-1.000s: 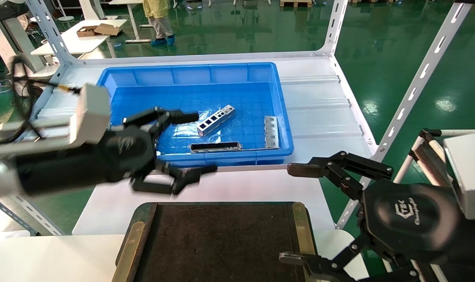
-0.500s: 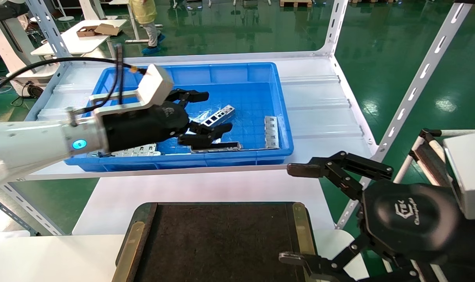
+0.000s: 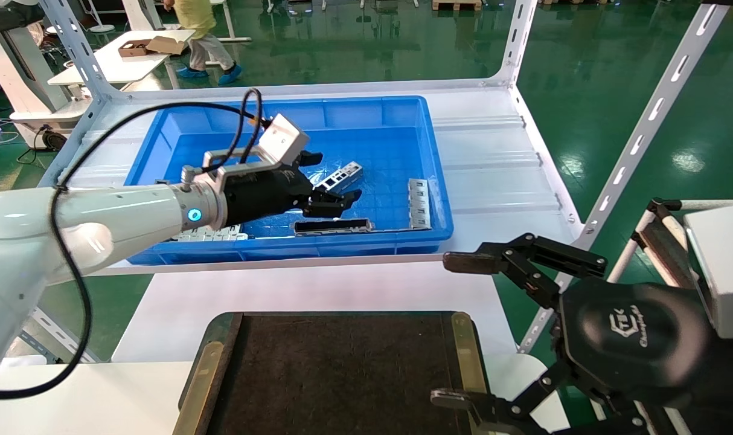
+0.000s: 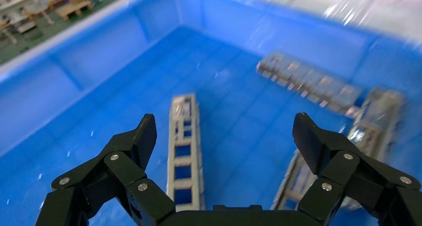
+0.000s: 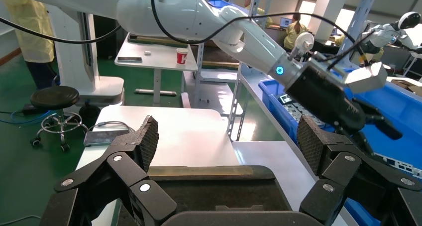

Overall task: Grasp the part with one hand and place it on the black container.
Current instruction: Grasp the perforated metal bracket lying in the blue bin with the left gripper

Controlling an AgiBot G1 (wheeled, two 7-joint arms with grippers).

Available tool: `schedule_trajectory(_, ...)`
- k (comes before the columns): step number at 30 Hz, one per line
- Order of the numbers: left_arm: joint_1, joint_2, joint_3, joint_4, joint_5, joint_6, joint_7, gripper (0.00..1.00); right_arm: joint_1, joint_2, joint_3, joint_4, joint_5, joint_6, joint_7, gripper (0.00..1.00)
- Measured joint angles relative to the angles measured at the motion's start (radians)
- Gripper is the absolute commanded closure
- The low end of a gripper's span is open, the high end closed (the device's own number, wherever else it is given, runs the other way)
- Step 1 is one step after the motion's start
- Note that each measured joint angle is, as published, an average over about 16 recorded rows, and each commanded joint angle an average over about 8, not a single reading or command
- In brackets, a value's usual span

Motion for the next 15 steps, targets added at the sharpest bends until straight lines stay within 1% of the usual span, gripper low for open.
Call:
schedule_trajectory(1,-0.003,0.008,0.001,0.016,0.002,-0.015,0.007,0.07,0.0,0.0,0.0,0.0,0.0,0.0,0.0,0.24)
schedule_trajectory(6,-0.013,0.038,0.0,0.077,0.003,-0.077,0.03,0.7,0.0,0.0,0.0,0.0,0.0,0.0,0.0,0.86)
schedule_trajectory(7,-0.014,0.042,0.0,0.085,0.002,-0.087,0.032,0.82,0.0,0.0,-0.001,0.0,0.0,0.0,0.0,0.96)
schedule_trajectory(8,-0.015,0.046,-0.001,0.092,0.001,-0.097,0.034,0.95,0.0,0.0,-0.001,0.0,0.0,0.0,0.0,1.0)
schedule_trajectory(9,-0.015,0.049,-0.002,0.098,0.0,-0.105,0.034,1.0,0.0,0.0,-0.001,0.0,0.0,0.0,0.0,1.0)
schedule_trajectory(15,-0.012,0.06,-0.003,0.117,-0.008,-0.139,0.023,1.0,0.0,0.0,-0.001,0.0,0.001,0.0,-0.001,1.0)
